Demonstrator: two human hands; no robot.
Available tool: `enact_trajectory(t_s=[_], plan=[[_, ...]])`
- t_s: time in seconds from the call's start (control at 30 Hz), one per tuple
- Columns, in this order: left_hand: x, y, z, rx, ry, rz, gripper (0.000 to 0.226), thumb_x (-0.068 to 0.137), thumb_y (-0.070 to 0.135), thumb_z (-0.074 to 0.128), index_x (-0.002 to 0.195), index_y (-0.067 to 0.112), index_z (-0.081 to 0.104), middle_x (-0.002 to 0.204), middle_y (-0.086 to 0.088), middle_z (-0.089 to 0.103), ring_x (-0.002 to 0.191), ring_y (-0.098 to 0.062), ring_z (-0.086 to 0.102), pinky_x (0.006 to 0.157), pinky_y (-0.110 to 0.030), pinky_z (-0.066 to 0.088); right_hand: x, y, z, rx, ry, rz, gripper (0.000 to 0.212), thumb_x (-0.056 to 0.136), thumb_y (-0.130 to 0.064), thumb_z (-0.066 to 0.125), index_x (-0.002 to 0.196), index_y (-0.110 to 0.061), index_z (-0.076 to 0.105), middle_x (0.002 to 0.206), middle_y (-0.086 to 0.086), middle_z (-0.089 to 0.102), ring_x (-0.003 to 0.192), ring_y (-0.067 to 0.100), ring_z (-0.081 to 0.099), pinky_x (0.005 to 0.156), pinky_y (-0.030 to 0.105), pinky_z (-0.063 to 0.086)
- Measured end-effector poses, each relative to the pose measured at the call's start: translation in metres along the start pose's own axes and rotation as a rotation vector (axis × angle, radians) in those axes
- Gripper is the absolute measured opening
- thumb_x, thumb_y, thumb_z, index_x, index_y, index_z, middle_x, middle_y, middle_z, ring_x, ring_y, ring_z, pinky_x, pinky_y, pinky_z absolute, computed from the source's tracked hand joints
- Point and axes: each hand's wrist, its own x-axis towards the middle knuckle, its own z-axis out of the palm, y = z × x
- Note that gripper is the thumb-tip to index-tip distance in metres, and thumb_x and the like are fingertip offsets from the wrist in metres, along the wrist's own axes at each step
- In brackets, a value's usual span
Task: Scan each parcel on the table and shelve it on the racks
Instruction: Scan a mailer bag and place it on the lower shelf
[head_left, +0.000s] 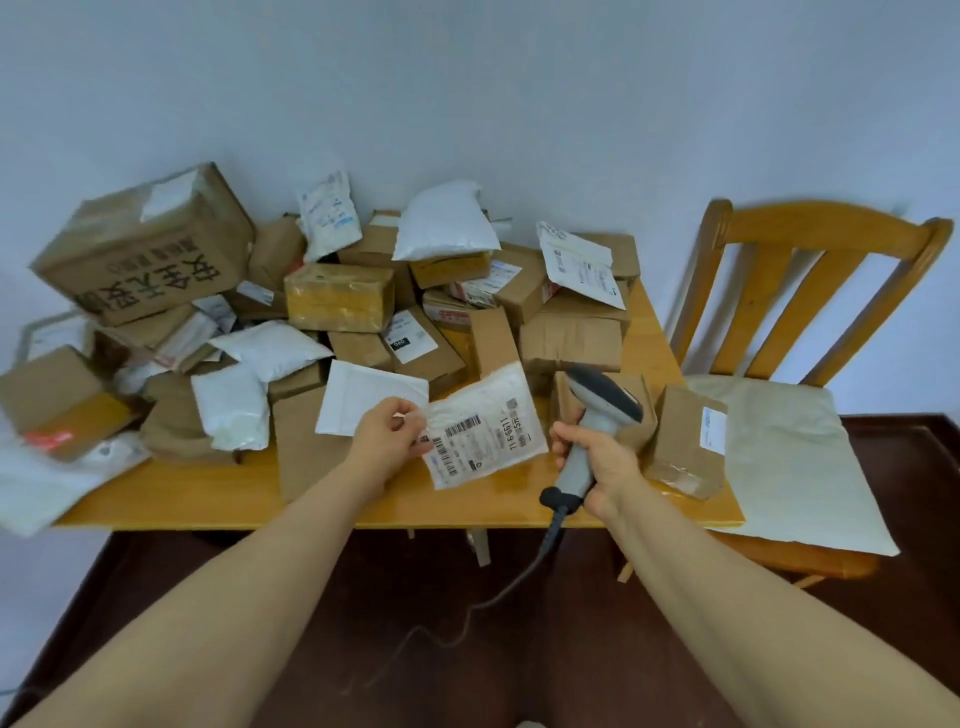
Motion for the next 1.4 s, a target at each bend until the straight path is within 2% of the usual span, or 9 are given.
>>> enact_trajectory(t_s=[0.17, 0.43, 0.53, 0.63, 0.83, 0.93, 1.03, 1.2, 1.4], plan=[[-0.019, 0.016, -0.083, -0.097, 0.057, 0.013, 0.012, 0.094, 0.002, 0.056, 0.106, 0.001, 0.053, 0.105, -0.022, 0.062, 0.089, -0.025, 0.065, 0.06, -0.02, 0.058, -0.022, -0.001, 0.061, -0.08, -0.092, -0.042, 0.033, 0.076, -0.005, 0.077, 0.105, -0.014, 0.064, 0.088, 0.006, 0.064, 0.069, 0.017, 0.061, 0.049, 0.028, 0.053], [-0.066, 0.023, -0.169, -0.226, 0.07, 0.041, 0.002, 0.093, 0.006, 0.06, 0.091, 0.005, 0.059, 0.1, -0.018, 0.067, 0.089, -0.023, 0.067, 0.062, -0.019, 0.058, -0.062, 0.028, 0.136, -0.357, -0.327, -0.118, 0.036, 0.075, -0.002, 0.078, 0.108, -0.005, 0.066, 0.092, 0.011, 0.072, 0.081, 0.027, 0.068, 0.073, 0.042, 0.056], [-0.081, 0.021, -0.191, -0.212, 0.089, 0.068, 0.005, 0.093, 0.012, 0.062, 0.091, 0.007, 0.061, 0.096, -0.02, 0.068, 0.079, -0.025, 0.061, 0.055, -0.028, 0.053, -0.072, 0.036, 0.152, -0.391, -0.382, -0.158, 0.026, 0.076, 0.007, 0.073, 0.095, -0.008, 0.065, 0.083, 0.01, 0.073, 0.074, 0.027, 0.07, 0.068, 0.044, 0.058], [-0.093, 0.018, -0.208, -0.225, 0.169, 0.092, 0.016, 0.094, 0.023, 0.062, 0.095, 0.008, 0.067, 0.092, -0.017, 0.069, 0.076, -0.024, 0.054, 0.051, -0.026, 0.035, -0.081, 0.048, 0.166, -0.362, -0.377, -0.171, 0.027, 0.075, 0.011, 0.072, 0.089, -0.009, 0.063, 0.082, 0.011, 0.071, 0.07, 0.028, 0.069, 0.065, 0.045, 0.058], [-0.118, 0.008, -0.226, -0.421, 0.117, -0.051, 0.059, 0.097, 0.056, 0.037, 0.105, 0.007, 0.069, 0.098, -0.012, 0.073, 0.08, -0.021, 0.067, 0.072, -0.031, 0.051, -0.088, 0.065, 0.189, -0.241, -0.406, -0.102, 0.046, 0.072, 0.01, 0.075, 0.112, -0.003, 0.059, 0.094, 0.017, 0.071, 0.079, 0.035, 0.071, 0.077, 0.057, 0.056], [-0.134, 0.0, -0.229, -0.406, -0.007, -0.075, 0.047, 0.088, 0.048, 0.058, 0.113, 0.01, 0.067, 0.104, -0.008, 0.073, 0.086, -0.018, 0.067, 0.072, -0.027, 0.05, -0.087, 0.074, 0.197, -0.208, -0.429, -0.052, 0.057, 0.069, 0.006, 0.078, 0.121, -0.002, 0.058, 0.103, 0.019, 0.071, 0.085, 0.038, 0.072, 0.076, 0.061, 0.055], [-0.143, -0.007, -0.218, -0.432, -0.074, -0.056, 0.047, 0.074, 0.023, 0.075, 0.117, 0.008, 0.065, 0.106, -0.008, 0.073, 0.091, -0.016, 0.071, 0.066, -0.023, 0.056, -0.09, 0.081, 0.203, -0.177, -0.424, -0.03, 0.051, 0.071, 0.004, 0.078, 0.117, -0.005, 0.06, 0.107, 0.019, 0.071, 0.088, 0.037, 0.071, 0.079, 0.061, 0.055], [-0.135, -0.004, -0.182, -1.163, 0.167, 0.001, 0.025, 0.083, 0.003, 0.068, 0.108, 0.005, 0.065, 0.1, -0.011, 0.073, 0.079, -0.015, 0.07, 0.056, -0.018, 0.056, -0.103, 0.096, 0.212, -0.11, -0.387, 0.03, 0.048, 0.076, -0.002, 0.077, 0.121, -0.002, 0.061, 0.107, 0.019, 0.071, 0.085, 0.033, 0.071, 0.061, 0.043, 0.059], [-0.133, 0.014, -0.155, -0.982, 0.208, 0.007, 0.024, 0.088, 0.002, 0.065, 0.11, 0.01, 0.061, 0.105, -0.009, 0.07, 0.079, -0.018, 0.067, 0.045, -0.019, 0.051, -0.123, 0.098, 0.212, -0.118, -0.433, -0.043, 0.034, 0.08, 0.002, 0.073, 0.11, -0.006, 0.062, 0.099, 0.018, 0.07, 0.074, 0.028, 0.069, 0.059, 0.04, 0.06]])
